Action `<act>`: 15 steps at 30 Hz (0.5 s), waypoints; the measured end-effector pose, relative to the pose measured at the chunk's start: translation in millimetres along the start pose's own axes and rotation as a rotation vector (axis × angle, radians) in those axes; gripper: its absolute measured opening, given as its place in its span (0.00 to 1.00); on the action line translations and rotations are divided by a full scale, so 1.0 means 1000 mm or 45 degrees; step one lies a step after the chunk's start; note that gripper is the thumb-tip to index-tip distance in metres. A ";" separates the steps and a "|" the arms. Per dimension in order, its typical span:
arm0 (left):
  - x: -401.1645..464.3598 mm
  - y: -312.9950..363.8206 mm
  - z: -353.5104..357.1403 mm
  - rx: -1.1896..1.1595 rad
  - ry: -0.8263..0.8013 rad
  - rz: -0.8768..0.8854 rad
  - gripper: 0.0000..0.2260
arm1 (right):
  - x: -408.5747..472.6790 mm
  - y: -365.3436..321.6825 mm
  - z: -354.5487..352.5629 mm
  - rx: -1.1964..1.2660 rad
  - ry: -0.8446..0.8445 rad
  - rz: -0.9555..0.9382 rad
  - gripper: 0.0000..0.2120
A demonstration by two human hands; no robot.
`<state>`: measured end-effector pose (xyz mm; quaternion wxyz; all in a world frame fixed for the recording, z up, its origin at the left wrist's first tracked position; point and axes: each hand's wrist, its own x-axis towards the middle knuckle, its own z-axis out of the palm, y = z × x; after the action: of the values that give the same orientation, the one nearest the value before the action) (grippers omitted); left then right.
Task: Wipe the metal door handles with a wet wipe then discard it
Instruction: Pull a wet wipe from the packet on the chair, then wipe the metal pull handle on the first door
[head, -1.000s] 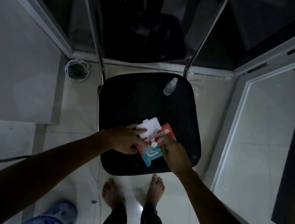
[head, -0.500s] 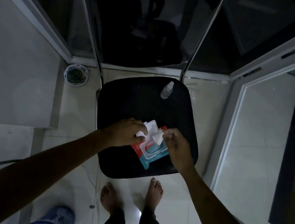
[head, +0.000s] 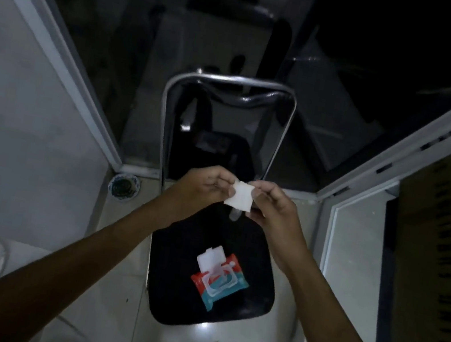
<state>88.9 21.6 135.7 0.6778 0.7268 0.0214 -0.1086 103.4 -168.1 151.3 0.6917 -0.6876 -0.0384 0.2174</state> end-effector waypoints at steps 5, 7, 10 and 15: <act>-0.034 0.102 -0.010 -0.013 0.114 0.298 0.08 | -0.031 -0.092 0.012 -0.057 -0.016 -0.200 0.06; -0.049 0.137 -0.009 -0.018 0.098 0.392 0.07 | -0.047 -0.123 0.014 -0.070 -0.016 -0.274 0.07; -0.065 0.176 -0.004 0.005 0.089 0.479 0.04 | -0.072 -0.166 0.015 -0.129 -0.023 -0.396 0.08; -0.088 0.224 0.014 -0.047 0.078 0.559 0.04 | -0.116 -0.210 0.010 -0.218 0.017 -0.554 0.10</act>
<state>41.1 -0.1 371.5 0.6973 0.7046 -0.1147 0.0640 47.1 -191.9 383.5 0.6618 -0.7206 -0.1996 0.0545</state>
